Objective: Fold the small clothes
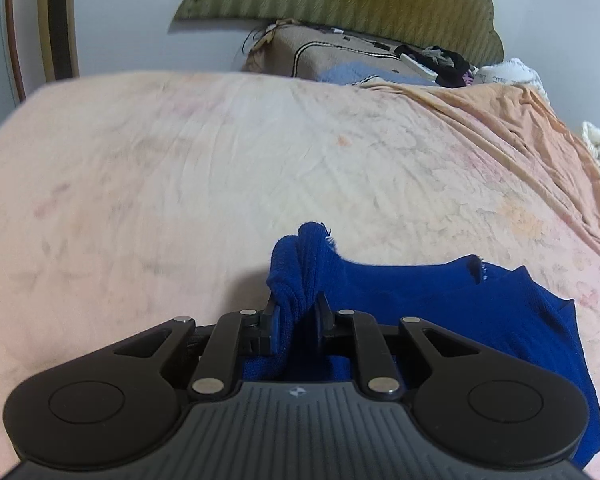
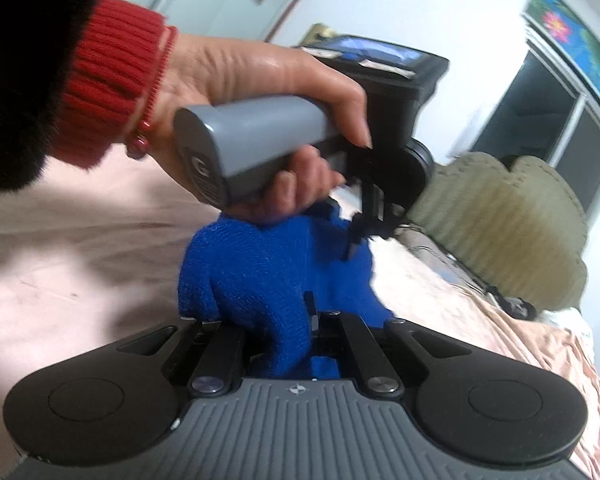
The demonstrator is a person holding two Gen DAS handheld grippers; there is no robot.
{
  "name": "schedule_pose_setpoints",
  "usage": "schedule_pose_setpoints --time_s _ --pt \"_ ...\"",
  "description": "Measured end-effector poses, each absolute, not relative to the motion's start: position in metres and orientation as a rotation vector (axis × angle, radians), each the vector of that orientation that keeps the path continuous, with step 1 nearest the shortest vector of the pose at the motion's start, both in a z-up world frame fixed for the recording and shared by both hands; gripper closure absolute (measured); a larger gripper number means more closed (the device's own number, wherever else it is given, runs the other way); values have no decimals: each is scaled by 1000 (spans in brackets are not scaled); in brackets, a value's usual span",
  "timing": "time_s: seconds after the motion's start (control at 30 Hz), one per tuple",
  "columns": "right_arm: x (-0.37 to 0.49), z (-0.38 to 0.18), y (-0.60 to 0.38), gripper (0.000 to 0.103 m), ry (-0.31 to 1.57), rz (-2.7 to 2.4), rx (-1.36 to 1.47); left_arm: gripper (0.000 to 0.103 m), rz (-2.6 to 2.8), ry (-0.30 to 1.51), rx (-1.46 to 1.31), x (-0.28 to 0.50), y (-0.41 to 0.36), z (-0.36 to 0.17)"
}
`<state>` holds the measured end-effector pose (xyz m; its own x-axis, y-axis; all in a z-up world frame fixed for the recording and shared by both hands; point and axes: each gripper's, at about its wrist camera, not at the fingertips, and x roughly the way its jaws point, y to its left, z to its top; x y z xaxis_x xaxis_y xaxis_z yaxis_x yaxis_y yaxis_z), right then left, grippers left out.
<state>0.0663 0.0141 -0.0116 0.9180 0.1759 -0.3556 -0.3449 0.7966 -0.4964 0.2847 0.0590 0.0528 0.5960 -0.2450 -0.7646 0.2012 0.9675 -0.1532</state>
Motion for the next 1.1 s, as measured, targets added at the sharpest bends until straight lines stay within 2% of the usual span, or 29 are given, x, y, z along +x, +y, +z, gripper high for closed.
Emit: schedule_pose_setpoints --time_s 0.57,1.1 --pt "38 12 -97 96 291 126 -371 88 -269 856 92 268 -56 84" --pt "34 5 -200 96 354 43 -82 88 -354 878 196 269 -169 61"
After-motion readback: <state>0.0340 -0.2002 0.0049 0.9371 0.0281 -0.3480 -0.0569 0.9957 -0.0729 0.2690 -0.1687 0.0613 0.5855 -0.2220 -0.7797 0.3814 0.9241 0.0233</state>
